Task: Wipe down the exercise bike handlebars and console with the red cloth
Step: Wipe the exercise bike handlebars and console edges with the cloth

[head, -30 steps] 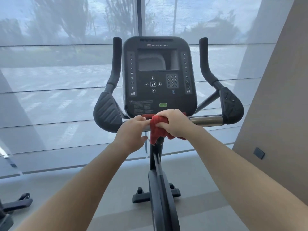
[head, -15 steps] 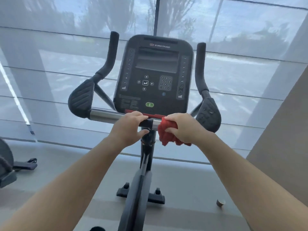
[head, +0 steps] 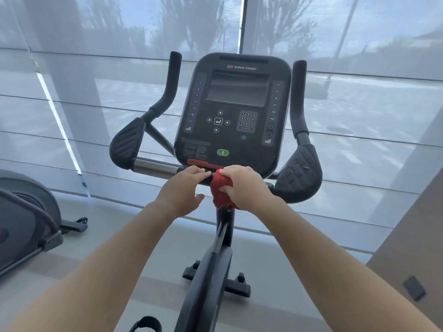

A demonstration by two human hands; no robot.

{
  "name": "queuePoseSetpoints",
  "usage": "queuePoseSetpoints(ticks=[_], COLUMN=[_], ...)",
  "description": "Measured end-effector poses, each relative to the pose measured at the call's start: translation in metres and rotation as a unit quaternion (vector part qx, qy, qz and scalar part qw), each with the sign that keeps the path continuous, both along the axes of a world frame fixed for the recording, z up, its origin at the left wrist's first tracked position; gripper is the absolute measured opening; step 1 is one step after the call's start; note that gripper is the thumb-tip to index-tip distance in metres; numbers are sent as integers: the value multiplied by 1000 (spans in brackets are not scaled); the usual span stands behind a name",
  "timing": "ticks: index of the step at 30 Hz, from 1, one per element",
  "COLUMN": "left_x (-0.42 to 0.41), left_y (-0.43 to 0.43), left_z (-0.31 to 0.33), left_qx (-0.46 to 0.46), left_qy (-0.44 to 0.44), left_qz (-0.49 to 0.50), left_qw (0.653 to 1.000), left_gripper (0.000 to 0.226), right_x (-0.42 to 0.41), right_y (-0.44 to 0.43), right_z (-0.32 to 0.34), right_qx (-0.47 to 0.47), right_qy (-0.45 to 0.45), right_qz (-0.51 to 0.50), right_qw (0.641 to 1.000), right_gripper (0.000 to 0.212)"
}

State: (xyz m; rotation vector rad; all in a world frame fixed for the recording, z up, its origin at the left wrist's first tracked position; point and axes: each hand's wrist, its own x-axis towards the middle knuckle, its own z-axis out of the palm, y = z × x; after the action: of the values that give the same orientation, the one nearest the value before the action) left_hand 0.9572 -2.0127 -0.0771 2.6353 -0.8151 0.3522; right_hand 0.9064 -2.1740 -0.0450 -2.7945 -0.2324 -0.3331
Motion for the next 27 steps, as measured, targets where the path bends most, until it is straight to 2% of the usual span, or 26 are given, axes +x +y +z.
queuePoseSetpoints(ticks=[2, 6, 10, 12, 16, 21, 23, 27], left_x=[1, 5, 12, 14, 17, 20, 20, 20], left_y=[3, 12, 18, 21, 26, 30, 30, 29], left_z=[-2, -1, 0, 0, 0, 1, -1, -4], left_qx=[4, 29, 43, 45, 56, 64, 60, 44], left_qy=[-5, -12, -17, -21, -28, -27, -29, -38], left_qz=[-9, -40, -73, -86, -104, -117, -116, -117], left_qw=[1000, 999, 996, 995, 993, 991, 991, 991], left_gripper=[60, 63, 65, 67, 67, 67, 67, 66], right_x=[-6, -10, 3, 6, -14, -37, -41, -44], right_y=[-9, -8, 27, 35, 18, -15, -19, -22], right_z=[-2, -3, -5, -10, -16, -14, -22, -51], right_qx=[-16, -16, 13, 17, 10, 9, 6, -3], right_qy=[-11, -16, -29, -41, -72, -63, -90, -207], right_qz=[-29, -89, -101, -103, -128, -170, -166, -178], right_qw=[999, 996, 994, 994, 989, 983, 982, 962], right_gripper=[20, 13, 9, 14, 27, 19, 20, 45])
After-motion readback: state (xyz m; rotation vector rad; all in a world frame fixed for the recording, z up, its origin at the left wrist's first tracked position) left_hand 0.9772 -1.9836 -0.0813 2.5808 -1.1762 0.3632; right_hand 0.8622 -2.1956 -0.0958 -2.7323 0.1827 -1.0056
